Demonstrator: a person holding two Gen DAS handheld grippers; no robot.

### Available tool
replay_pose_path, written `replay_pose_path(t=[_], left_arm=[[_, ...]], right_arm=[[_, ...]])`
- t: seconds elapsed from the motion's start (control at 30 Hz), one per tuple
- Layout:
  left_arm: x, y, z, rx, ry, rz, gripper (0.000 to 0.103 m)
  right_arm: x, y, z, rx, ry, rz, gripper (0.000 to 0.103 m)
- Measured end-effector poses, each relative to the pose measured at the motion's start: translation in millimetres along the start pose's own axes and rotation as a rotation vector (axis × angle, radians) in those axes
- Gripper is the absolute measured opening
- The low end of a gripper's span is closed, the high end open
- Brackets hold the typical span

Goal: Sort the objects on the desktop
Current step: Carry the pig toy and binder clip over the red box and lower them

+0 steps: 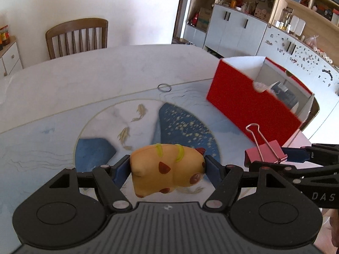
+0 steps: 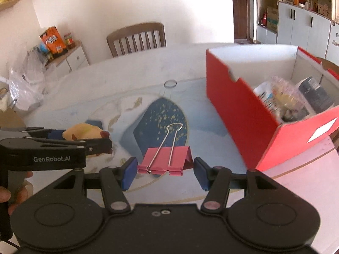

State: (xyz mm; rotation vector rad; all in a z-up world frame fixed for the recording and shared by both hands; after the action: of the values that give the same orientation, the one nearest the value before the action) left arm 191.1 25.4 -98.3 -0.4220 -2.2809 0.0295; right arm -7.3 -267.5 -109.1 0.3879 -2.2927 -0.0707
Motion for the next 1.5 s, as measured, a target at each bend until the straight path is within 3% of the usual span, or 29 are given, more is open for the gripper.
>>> replay_pose_path(t=[0.5,0.9,1.2,1.5], left_arm=[[17,-79,-57,-0.058,-0.069,0.079,0.074],[-19,-166,-106,-0.111,-0.118,0.075,0.074],[-65,-206,-129,-0.145,-0.063,0.062,0.074],[-119,-216,-146,-0.159,0.057,0.029,0.074]], right_arm=[[62,-66,-48,-0.042,-0.127,-0.04,0.058],[62,-158,-67,-0.014,-0.132,0.012,0.058],[47,-202,-76,0.019,-0.058,-0.005,0.058],[24,-226,-83,0.026,0.043,-0.03,0.058]])
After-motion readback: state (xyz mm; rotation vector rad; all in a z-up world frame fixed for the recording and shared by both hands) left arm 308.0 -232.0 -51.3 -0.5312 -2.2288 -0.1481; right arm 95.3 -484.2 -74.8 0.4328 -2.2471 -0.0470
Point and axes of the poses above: each gripper's, at about its wrist camera, not at the fingertips, and x roughly against the way its jaws point, y to its left, z to its underside, the point moved 1 cm from there along -x, roughly the way its jaws point, and after that the axes turned 1 degree about z, right-handed, at the moved point
